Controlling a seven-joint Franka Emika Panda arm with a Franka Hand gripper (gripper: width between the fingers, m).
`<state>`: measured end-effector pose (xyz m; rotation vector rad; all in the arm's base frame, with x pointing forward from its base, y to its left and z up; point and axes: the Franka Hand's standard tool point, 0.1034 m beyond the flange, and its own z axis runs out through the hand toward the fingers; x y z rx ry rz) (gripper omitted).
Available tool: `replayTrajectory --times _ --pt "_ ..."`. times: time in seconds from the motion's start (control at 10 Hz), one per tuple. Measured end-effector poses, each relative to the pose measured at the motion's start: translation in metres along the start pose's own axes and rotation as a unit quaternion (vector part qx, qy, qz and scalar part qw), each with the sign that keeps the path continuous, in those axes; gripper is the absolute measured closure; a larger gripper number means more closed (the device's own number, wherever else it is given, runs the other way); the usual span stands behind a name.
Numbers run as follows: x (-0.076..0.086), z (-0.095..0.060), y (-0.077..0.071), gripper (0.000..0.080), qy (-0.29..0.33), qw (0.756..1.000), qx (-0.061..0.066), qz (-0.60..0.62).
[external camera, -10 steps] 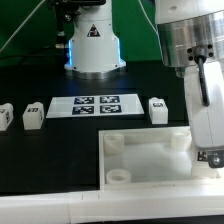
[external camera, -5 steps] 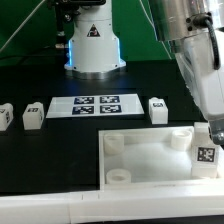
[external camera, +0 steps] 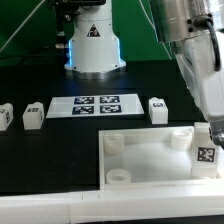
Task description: Assemble one leg
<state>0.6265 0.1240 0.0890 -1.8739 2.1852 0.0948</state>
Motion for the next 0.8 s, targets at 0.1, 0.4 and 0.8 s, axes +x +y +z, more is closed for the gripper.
replayTrajectory --times 0.1,0.4,0.8 --pt "0.0001 0.0003 0.0002 0.0150 0.000 1.000 0.000 0.000" --pt "0.0002 0.0013 0.0008 0.0150 0.000 1.000 -0.001 0.000" --pt "0.0006 0.0026 0.0015 0.0150 0.001 1.000 -0.002 0.000"
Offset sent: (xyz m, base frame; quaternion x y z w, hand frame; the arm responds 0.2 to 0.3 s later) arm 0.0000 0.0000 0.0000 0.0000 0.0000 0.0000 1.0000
